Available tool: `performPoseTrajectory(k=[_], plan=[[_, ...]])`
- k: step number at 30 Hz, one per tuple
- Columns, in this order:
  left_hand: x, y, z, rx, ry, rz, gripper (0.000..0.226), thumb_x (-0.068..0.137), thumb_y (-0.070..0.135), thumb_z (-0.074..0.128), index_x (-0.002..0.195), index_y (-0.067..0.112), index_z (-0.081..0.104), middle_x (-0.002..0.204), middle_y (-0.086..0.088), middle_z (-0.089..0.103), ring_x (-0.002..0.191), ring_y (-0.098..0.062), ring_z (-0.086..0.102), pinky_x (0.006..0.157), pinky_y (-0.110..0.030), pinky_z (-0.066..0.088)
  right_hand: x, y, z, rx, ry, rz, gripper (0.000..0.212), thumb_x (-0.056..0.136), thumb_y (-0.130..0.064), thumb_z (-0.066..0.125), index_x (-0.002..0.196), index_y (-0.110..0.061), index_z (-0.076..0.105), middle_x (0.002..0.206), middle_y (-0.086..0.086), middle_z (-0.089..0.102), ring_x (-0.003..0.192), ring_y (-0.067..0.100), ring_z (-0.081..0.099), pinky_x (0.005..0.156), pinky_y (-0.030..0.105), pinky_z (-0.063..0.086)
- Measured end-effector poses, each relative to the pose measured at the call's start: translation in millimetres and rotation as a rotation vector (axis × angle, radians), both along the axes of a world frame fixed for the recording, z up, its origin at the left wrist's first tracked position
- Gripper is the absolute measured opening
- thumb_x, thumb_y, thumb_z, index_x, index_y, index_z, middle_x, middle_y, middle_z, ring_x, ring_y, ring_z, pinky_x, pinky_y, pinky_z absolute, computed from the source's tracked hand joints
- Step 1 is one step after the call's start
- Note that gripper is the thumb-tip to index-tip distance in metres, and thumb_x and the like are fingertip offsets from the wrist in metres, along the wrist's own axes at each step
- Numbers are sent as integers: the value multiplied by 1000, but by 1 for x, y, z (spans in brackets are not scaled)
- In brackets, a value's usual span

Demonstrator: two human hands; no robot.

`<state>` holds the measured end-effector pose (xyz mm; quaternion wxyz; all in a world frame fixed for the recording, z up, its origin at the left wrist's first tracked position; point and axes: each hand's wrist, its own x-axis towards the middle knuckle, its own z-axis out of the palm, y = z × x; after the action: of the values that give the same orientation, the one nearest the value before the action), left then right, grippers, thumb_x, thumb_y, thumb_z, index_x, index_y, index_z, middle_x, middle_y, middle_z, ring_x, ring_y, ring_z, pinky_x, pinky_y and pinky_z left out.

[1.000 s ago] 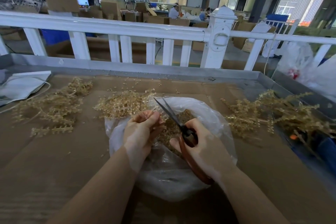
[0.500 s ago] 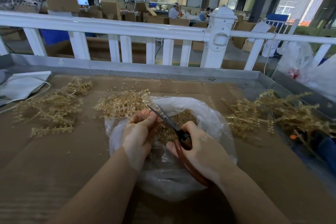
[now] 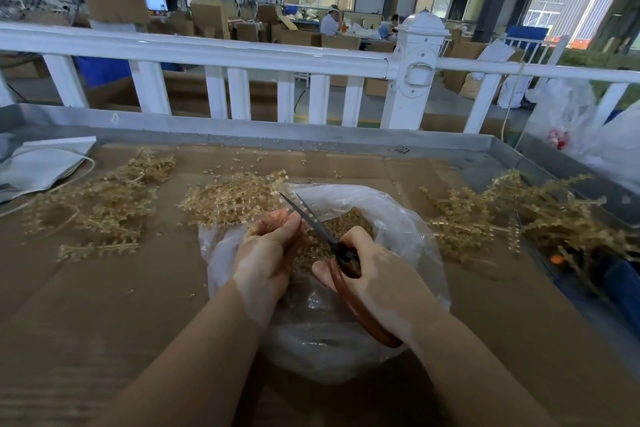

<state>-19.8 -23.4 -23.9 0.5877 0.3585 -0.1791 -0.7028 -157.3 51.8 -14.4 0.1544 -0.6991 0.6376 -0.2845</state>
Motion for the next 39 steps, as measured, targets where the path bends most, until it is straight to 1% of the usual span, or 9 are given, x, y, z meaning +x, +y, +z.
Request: performPoseTrajectory(k=[3, 6, 12, 20, 25, 29, 34, 37, 39], plan=[[0, -1, -1, 0, -13, -16, 16, 83, -8, 60, 81, 7, 55, 78, -7, 60, 58, -13, 65, 50, -20, 54, 1, -1, -1, -20, 12, -11, 36, 81, -67, 52, 90, -33, 42, 76, -11, 58, 70, -1, 55, 58, 13, 37], [0, -2, -2, -8, -37, -29, 17, 83, -8, 61, 79, 8, 54, 77, -7, 60, 65, -15, 63, 50, -20, 54, 1, 0, -2, -38, 20, -21, 36, 82, -65, 54, 89, -32, 42, 74, -11, 58, 66, -2, 54, 53, 12, 36], [1, -3, -2, 15, -77, -62, 18, 81, -5, 63, 75, 8, 54, 74, -8, 60, 49, -9, 63, 47, -19, 52, 2, -1, -6, -101, 28, -20, 34, 84, -56, 60, 88, -26, 44, 66, -12, 53, 57, -4, 49, 63, -1, 35], [5, -5, -4, 5, -109, -168, 8, 84, 0, 63, 83, 7, 59, 58, -3, 62, 47, -9, 60, 47, -18, 51, 3, 0, -12, -164, 60, -29, 36, 84, -59, 56, 89, -26, 42, 66, -12, 52, 59, -2, 50, 65, 4, 39], [6, -6, -8, -38, -40, -134, 12, 86, 4, 61, 91, 14, 59, 80, -3, 66, 76, -17, 64, 67, -24, 55, 1, 2, -12, -172, 60, -16, 36, 83, -60, 56, 90, -27, 43, 68, -13, 54, 61, -2, 53, 63, 5, 40], [7, -6, -8, -26, -55, -171, 19, 68, 4, 66, 83, 14, 61, 70, -2, 66, 61, -11, 65, 57, -21, 56, -1, 5, -11, -171, 75, -5, 36, 84, -58, 57, 89, -26, 42, 66, -12, 51, 60, 1, 52, 60, 8, 41], [6, -7, -8, 31, -69, -139, 14, 77, 0, 64, 78, 13, 61, 59, 1, 67, 51, -8, 66, 46, -18, 51, 2, 6, -8, -155, 73, -3, 34, 85, -61, 54, 88, -30, 38, 68, -13, 52, 63, -2, 52, 53, 12, 36], [5, -7, -9, 16, -79, -162, 13, 82, -3, 60, 82, 10, 61, 69, -5, 68, 58, -12, 66, 51, -20, 54, 4, 5, -7, -123, 82, -6, 34, 84, -63, 51, 87, -34, 34, 71, -13, 53, 65, -3, 51, 54, 12, 32], [4, -7, -9, 15, -71, -156, 14, 85, -5, 58, 84, 8, 59, 79, -9, 67, 68, -17, 67, 62, -25, 57, 4, 4, -8, -97, 82, -2, 35, 83, -65, 50, 88, -34, 33, 75, -11, 54, 68, -1, 52, 58, 14, 33]])
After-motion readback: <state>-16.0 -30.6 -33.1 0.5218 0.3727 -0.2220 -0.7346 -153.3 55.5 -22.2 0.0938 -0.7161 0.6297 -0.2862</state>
